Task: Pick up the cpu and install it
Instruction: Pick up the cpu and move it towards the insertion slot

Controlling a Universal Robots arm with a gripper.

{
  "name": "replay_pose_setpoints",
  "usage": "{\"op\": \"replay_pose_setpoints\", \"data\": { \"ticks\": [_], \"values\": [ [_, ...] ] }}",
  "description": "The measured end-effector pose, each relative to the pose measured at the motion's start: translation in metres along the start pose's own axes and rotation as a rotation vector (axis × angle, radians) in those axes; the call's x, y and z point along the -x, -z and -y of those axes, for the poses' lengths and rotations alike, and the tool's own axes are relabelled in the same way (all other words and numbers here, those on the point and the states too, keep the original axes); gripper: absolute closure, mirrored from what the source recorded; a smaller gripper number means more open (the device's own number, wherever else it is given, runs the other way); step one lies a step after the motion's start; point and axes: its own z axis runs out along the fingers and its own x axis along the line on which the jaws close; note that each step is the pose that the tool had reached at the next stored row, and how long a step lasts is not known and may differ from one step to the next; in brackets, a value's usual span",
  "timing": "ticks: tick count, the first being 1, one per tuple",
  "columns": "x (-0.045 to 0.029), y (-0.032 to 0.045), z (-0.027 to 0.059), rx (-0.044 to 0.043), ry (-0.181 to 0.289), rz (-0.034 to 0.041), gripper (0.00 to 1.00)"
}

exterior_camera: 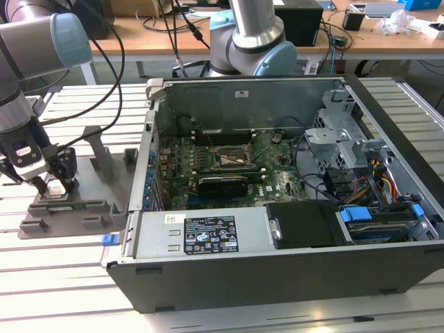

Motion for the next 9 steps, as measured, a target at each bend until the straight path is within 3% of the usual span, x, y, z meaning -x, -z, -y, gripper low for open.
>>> {"op": "replay_pose_setpoints", "data": {
  "ticks": [9],
  "values": [
    [0.0003, 0.0016, 0.0000, 0.0007, 0.000, 0.0019, 0.45]
  ]
}}
